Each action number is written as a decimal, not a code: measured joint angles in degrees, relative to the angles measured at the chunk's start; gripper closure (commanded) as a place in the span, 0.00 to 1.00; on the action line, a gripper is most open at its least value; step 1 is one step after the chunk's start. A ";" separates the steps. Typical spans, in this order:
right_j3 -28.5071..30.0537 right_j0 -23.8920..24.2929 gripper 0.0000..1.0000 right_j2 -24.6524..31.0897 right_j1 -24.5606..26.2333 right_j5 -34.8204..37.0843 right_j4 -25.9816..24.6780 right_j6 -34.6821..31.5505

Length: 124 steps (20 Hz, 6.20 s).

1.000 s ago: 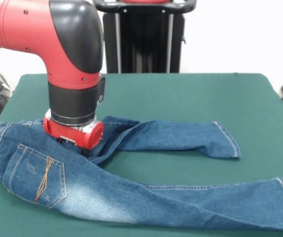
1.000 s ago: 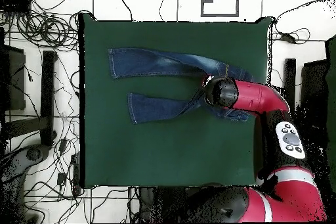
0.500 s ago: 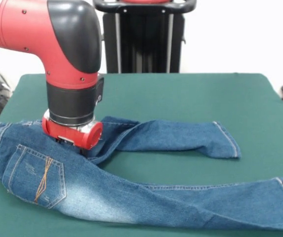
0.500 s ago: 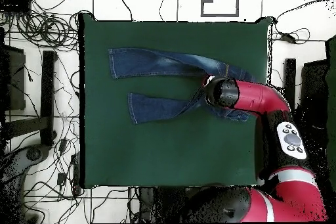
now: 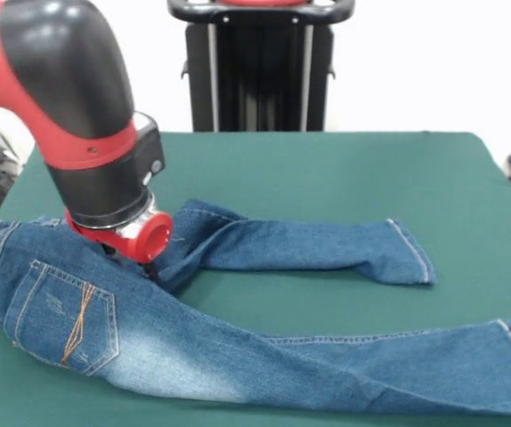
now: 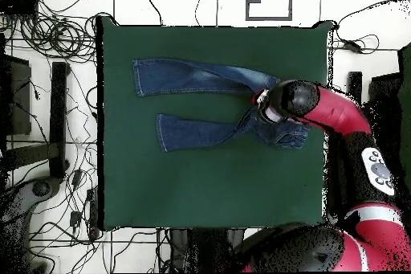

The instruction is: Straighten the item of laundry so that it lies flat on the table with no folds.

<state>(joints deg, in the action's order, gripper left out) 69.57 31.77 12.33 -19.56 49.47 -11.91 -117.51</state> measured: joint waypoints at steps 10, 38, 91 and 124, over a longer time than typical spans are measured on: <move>-5.35 1.61 0.00 2.85 3.09 12.97 3.57 0.00; -3.25 2.88 0.00 3.59 -0.34 12.97 3.63 0.00; -0.61 6.20 0.00 4.98 -0.44 1.83 -0.06 0.00; -8.80 3.12 0.00 5.12 2.89 3.99 -3.76 0.01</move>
<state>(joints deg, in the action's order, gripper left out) 60.77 34.89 17.45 -16.67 53.46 -15.67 -117.49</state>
